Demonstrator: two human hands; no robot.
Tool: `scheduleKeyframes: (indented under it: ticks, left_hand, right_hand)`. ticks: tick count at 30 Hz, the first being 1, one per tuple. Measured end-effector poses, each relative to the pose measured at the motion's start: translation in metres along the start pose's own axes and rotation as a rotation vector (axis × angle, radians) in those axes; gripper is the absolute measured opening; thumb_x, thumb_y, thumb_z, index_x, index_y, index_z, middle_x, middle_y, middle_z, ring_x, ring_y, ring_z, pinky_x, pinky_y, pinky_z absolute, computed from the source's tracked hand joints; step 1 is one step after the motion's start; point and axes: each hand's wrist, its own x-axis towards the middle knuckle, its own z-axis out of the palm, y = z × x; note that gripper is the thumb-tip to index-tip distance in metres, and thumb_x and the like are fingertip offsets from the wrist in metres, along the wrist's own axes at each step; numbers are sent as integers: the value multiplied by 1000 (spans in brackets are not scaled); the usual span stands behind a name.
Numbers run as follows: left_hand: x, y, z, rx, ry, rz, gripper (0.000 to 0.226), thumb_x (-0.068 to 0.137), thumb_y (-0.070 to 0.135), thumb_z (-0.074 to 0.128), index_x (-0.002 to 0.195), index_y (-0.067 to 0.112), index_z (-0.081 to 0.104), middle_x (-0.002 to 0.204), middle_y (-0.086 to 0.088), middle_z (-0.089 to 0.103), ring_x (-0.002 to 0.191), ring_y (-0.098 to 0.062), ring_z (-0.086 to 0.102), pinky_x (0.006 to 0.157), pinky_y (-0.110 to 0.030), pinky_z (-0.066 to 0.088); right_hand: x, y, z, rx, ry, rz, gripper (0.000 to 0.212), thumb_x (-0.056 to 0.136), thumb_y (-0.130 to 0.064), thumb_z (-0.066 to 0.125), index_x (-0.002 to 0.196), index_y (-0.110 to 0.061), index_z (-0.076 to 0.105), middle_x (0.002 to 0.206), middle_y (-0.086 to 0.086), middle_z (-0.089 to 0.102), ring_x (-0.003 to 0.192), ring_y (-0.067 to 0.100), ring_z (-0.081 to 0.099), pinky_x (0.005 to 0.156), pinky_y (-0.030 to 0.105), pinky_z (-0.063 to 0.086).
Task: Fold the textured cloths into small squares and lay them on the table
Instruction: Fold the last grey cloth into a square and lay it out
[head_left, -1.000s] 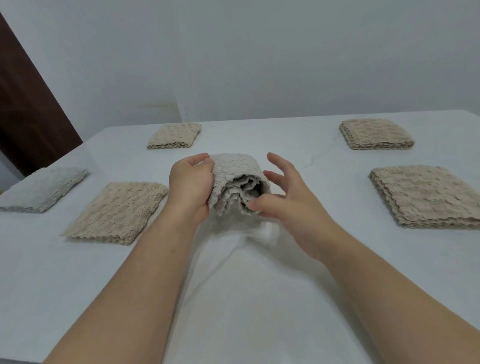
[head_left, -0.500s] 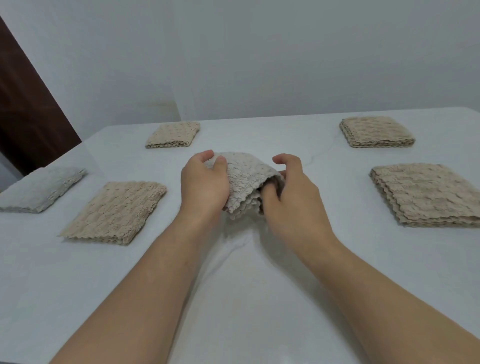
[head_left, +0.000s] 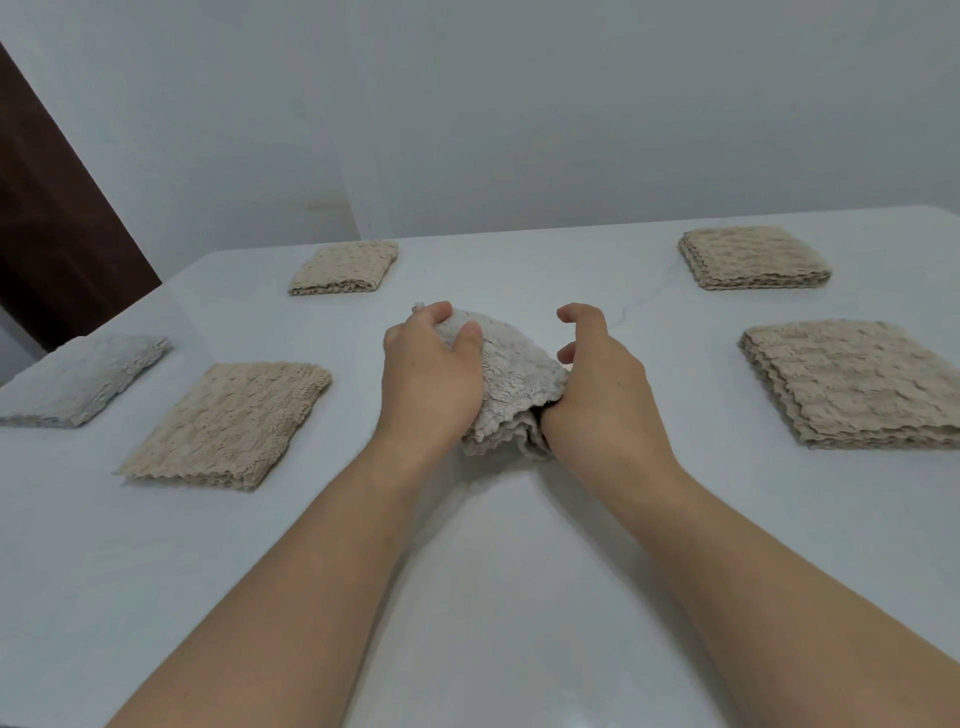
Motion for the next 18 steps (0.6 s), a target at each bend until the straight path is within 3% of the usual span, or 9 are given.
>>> scheduleKeyframes:
  ticks: [5,9,11,13,18]
  left_hand:
    - [7,-4,-5,-4,-29,-55,43,102,27,59,144,20,52,147,-4,49,130,-19,53,116,-37,39]
    - [14,-6,-9,-117,-55,-162,40,102,17,60,141,15,54,111,-2,66,92,-14,67,100,-43,55]
    - [15,-6,-10,-113,-49,-151,41,101,17,60,142,15,54,123,-6,65,100,-17,68,101,-43,55]
    - [16,-7,-10,-90,-26,-121,42,101,18,60,142,18,54,135,-6,60,112,-19,64,105,-42,52]
    - [18,-10,-11,-124,10,-120,42,100,20,61,142,17,56,142,-3,57,130,-22,55,112,-43,46]
  right_hand:
    - [12,8,-14,-192,57,-43,72,77,3,53,142,-24,37,107,6,60,96,33,58,79,46,53]
    - [19,11,-24,-491,77,-121,38,86,-4,50,121,-19,50,86,13,62,79,40,58,68,45,54]
    - [20,13,-23,-524,61,-120,32,89,-8,51,118,-19,53,87,14,61,81,41,58,69,43,53]
    - [20,16,-19,-457,16,-85,30,89,-13,51,117,-23,55,89,12,63,82,39,59,67,41,52]
    - [16,16,-9,-22,-98,86,38,80,-35,61,118,-33,56,74,-1,71,69,18,69,66,40,59]
